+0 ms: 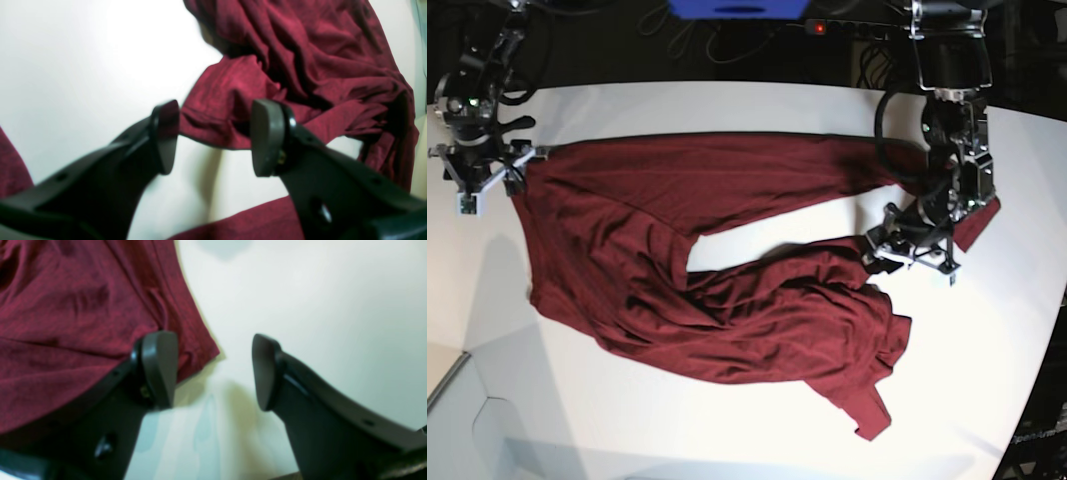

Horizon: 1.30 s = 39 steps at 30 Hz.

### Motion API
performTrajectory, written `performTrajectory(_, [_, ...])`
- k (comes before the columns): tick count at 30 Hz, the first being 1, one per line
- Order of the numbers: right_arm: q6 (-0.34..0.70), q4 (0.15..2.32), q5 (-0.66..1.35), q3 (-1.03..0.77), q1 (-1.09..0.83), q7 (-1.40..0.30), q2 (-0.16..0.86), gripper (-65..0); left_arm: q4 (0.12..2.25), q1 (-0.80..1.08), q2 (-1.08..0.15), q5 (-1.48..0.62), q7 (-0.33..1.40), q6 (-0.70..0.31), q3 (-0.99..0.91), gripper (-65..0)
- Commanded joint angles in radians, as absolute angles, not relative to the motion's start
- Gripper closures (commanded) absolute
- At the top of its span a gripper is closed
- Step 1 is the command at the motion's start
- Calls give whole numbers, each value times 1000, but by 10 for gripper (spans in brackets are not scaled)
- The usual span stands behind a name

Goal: Layout the t-shirt on the table in an organized manner, then fold the t-shirt properly
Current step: 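Grasp the bunched shirt body with the left gripper, then pull the shirt body away from the right gripper to spread it flat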

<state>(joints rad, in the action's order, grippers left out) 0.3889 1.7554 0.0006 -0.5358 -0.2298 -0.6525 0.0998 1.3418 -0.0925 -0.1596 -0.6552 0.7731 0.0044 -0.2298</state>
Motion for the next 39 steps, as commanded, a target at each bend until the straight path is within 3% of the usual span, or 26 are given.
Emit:
performTrajectory(1, [392,1770,5,-539,-223,-630,113,-358,1354,-114,-160,-644,756,-1,-231,-328])
performTrajectory(7, [392,1770,5,-539,-223,-630,113,-358,1308,-150,-117,-509,756,-4,-229,-303])
performTrajectory(13, [392,1770,5,-539,-223,-630,113,-358,1228,-180,-104,-496,751,-5,-231,-160])
performTrajectory(17, [392,1770,5,-539,-223,-630,113,-358,1231,-173,-110,-495,720,-5,-229,-120])
performTrajectory(20, [392,1770,5,-539,-223,-630,114,-358,1276,-170,-142,-496,714,-5,-239,-3])
performTrajectory(26, [392,1770,5,-539,-214,-630,113,-358,1423,-127,-220,-496,714,-5,-242,-2])
performTrajectory(32, [466,1704,5,-538,-183,-630,111,-358,1600,-36,-280,-493,714,-5,-245,-2])
performTrajectory(39, [466,1676,5,-538,-179,-630,113,-358,1627,53,-302,-490,714,-5,-432,-2])
